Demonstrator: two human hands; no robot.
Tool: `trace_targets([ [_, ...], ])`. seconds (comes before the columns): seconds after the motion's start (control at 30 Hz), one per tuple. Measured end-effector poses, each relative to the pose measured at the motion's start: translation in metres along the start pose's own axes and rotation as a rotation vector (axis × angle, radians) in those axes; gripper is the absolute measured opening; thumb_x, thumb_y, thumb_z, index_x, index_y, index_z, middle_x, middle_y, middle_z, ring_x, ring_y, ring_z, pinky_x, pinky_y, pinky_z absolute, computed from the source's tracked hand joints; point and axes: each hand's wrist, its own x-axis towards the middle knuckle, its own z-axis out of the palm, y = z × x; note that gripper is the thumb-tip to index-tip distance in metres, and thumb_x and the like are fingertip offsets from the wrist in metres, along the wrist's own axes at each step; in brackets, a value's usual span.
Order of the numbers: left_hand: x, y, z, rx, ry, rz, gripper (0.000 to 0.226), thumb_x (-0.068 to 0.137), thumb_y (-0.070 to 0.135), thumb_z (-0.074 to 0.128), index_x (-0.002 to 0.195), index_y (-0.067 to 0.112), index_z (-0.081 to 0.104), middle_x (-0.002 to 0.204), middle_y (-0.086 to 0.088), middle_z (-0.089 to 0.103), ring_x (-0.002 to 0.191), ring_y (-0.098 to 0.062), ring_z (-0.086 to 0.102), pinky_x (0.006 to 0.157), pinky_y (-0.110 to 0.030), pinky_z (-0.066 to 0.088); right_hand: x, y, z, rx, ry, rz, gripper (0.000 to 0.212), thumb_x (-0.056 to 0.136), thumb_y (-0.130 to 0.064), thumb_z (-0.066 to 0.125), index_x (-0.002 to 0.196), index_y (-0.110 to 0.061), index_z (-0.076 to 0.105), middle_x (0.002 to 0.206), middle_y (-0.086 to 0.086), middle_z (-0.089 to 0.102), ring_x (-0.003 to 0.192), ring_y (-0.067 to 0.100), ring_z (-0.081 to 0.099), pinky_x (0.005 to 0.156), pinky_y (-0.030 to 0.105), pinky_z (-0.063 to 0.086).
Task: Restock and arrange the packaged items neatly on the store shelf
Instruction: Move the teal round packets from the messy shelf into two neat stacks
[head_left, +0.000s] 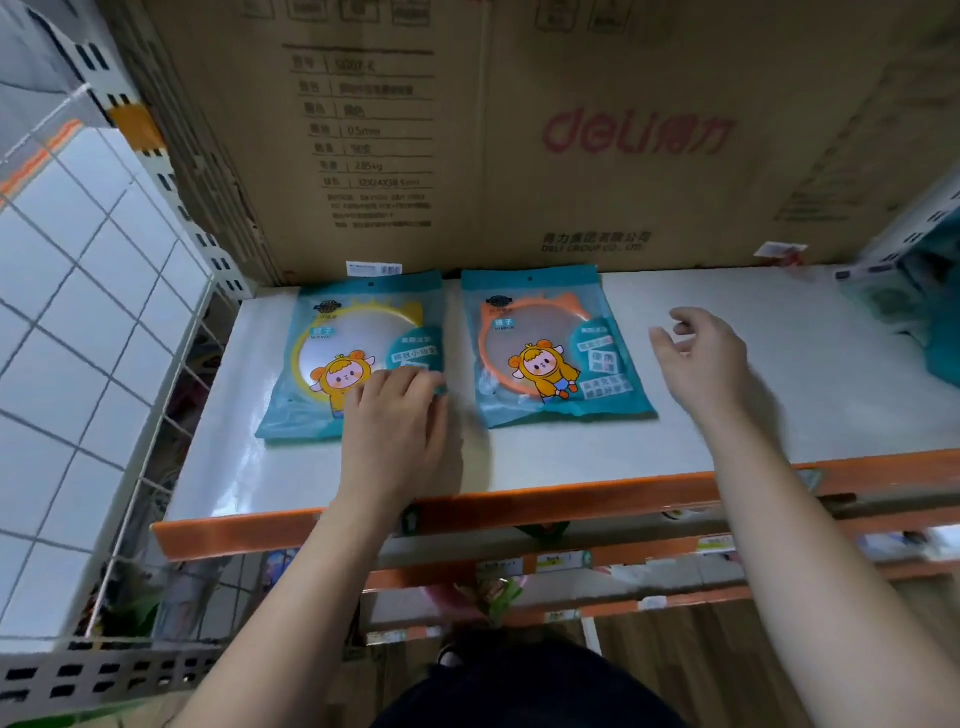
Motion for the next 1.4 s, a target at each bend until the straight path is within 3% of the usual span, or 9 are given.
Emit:
trace_targets([
  [0.13, 0.027, 0.046, 0.012, -0.026, -0.107, 0.058, 0.029, 0.097, 0.032, 0.049, 0.118, 0.018, 0.062, 0.120, -0.006, 0.064, 0.111, -0.028, 0.056, 0.097, -0.044, 0.039, -0.008, 0.037, -0.041, -0.020, 0.089, -0.101, 0.034, 0.095, -0.025, 0.057, 0.124, -0.009, 0.061, 0.122, 0.014, 0.061, 0.104, 0.027, 0.062, 0.081, 0.030, 0.044],
  [0.33, 0.049, 0.147, 0.038, -0.073, -0.140, 0.262, 0.029, 0.095, 0.032, 0.052, 0.118, 0.018, 0.062, 0.118, -0.004, 0.065, 0.106, -0.030, 0.058, 0.088, -0.042, 0.039, -0.017, 0.100, -0.115, -0.102, 0.233, -0.064, 0.032, 0.093, -0.019, 0.058, 0.122, -0.006, 0.062, 0.116, 0.016, 0.063, 0.103, 0.029, 0.061, 0.084, 0.030, 0.042],
  [0.63, 0.044, 0.355, 0.087, -0.154, -0.147, 0.441, 0.033, 0.098, 0.036, 0.045, 0.125, 0.023, 0.058, 0.124, -0.001, 0.062, 0.113, -0.026, 0.055, 0.095, -0.041, 0.038, -0.009, 0.227, -0.233, -0.147, 0.269, -0.016, 0.038, 0.095, -0.023, 0.056, 0.130, -0.008, 0.058, 0.128, 0.010, 0.060, 0.118, 0.025, 0.054, 0.097, 0.033, 0.041],
  [0.77, 0.034, 0.454, 0.108, -0.177, -0.155, 0.446, 0.035, 0.099, 0.038, 0.042, 0.129, 0.025, 0.054, 0.131, -0.001, 0.058, 0.119, -0.024, 0.052, 0.101, -0.041, 0.037, -0.001, 0.289, -0.292, -0.187, 0.265, -0.057, 0.036, 0.095, -0.024, 0.057, 0.127, -0.008, 0.059, 0.124, 0.008, 0.062, 0.115, 0.021, 0.054, 0.096, 0.024, 0.037],
  [0.87, 0.027, 0.517, 0.123, -0.208, -0.153, 0.434, 0.035, 0.097, 0.038, 0.046, 0.129, 0.025, 0.052, 0.134, 0.000, 0.056, 0.122, -0.024, 0.051, 0.104, -0.041, 0.036, 0.005, 0.330, -0.331, -0.193, 0.264, -0.074, 0.034, 0.094, -0.020, 0.059, 0.124, -0.005, 0.061, 0.120, 0.011, 0.063, 0.115, 0.024, 0.054, 0.096, 0.025, 0.036],
  [1.1, 0.039, 0.619, 0.146, -0.269, -0.125, 0.502, 0.032, 0.096, 0.037, 0.048, 0.121, 0.021, 0.059, 0.123, -0.003, 0.063, 0.115, -0.027, 0.054, 0.097, -0.047, 0.039, 0.032, 0.397, -0.391, -0.117, 0.320, -0.033, 0.033, 0.095, -0.019, 0.059, 0.123, -0.002, 0.062, 0.117, 0.013, 0.064, 0.109, 0.026, 0.058, 0.093, 0.023, 0.039],
  [1.23, 0.063, 0.662, 0.165, -0.307, -0.078, 0.522, 0.031, 0.096, 0.035, 0.046, 0.118, 0.020, 0.062, 0.117, -0.003, 0.065, 0.110, -0.027, 0.056, 0.095, -0.042, 0.039, 0.066, 0.433, -0.413, -0.107, 0.311, -0.017, 0.033, 0.095, -0.021, 0.058, 0.123, -0.004, 0.062, 0.118, 0.012, 0.065, 0.108, 0.026, 0.059, 0.091, 0.025, 0.040],
  [1.4, 0.109, 0.713, 0.198, -0.289, -0.088, 0.498, 0.033, 0.098, 0.035, 0.047, 0.122, 0.017, 0.061, 0.122, -0.006, 0.063, 0.114, -0.030, 0.054, 0.097, -0.044, 0.035, 0.130, 0.477, -0.436, -0.129, 0.324, -0.049, 0.029, 0.096, -0.023, 0.056, 0.118, -0.008, 0.066, 0.113, 0.010, 0.068, 0.105, 0.025, 0.061, 0.082, 0.027, 0.040],
])
